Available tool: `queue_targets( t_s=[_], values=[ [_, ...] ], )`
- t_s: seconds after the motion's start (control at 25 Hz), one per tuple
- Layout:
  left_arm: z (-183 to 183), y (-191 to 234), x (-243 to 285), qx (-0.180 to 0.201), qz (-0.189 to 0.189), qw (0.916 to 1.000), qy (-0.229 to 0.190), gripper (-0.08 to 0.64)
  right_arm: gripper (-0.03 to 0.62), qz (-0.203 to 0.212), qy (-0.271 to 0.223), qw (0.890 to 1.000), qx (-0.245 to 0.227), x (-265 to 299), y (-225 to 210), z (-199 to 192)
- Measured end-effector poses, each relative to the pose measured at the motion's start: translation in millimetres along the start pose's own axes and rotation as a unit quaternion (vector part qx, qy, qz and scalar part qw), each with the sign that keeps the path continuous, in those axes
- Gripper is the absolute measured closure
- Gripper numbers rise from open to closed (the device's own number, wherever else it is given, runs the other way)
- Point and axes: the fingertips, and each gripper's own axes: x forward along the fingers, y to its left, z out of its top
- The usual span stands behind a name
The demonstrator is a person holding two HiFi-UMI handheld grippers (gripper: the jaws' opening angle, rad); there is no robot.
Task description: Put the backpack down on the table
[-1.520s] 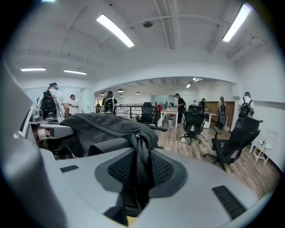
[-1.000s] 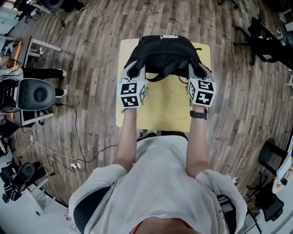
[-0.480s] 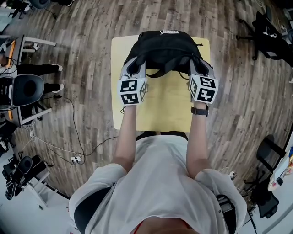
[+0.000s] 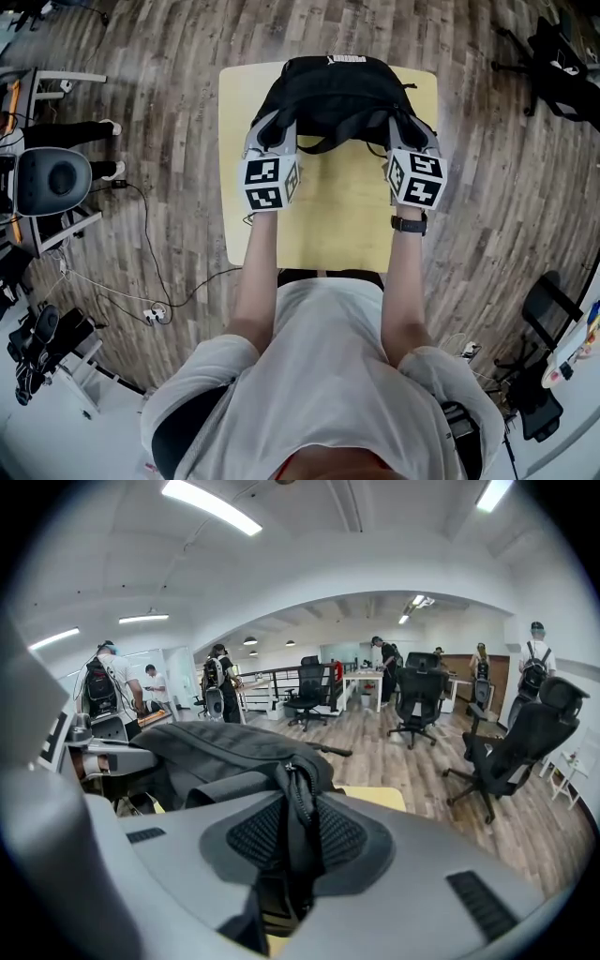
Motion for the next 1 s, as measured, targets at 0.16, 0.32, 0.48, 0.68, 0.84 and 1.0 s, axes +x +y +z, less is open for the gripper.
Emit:
queue_targets(
  t_s=[0.16, 0.32, 0.48, 0.68, 0.84, 1.0],
  values=[
    [-14, 2, 8, -0.007, 0.002, 0.9999, 0.008, 0.502, 0.495, 0.004, 0.010, 1.000, -0.005, 8, -1, -10],
    [-24, 3, 15, -0.010, 0.002, 0.9999, 0.013, 0.500, 0.495, 0.005, 0.016, 1.000, -0.008, 15, -4, -18],
    [-34, 5, 22, -0.013, 0.001, 0.9998, 0.018, 0.500, 0.495, 0.005, 0.020, 1.000, -0.009, 22, -6, -25],
    [-42, 9, 28, -0.018, 0.001, 0.9997, 0.017, 0.500, 0.492, 0.002, 0.018, 1.000, -0.011, 30, -6, -29],
    [-54, 11, 33, -0.017, 0.003, 0.9995, 0.026, 0.499, 0.488, 0.003, 0.027, 1.000, -0.005, 34, -5, -41],
    [-75, 12, 36, -0.019, 0.001, 0.9987, 0.046, 0.497, 0.479, 0.007, 0.039, 0.999, 0.001, 38, -3, -58]
  ],
)
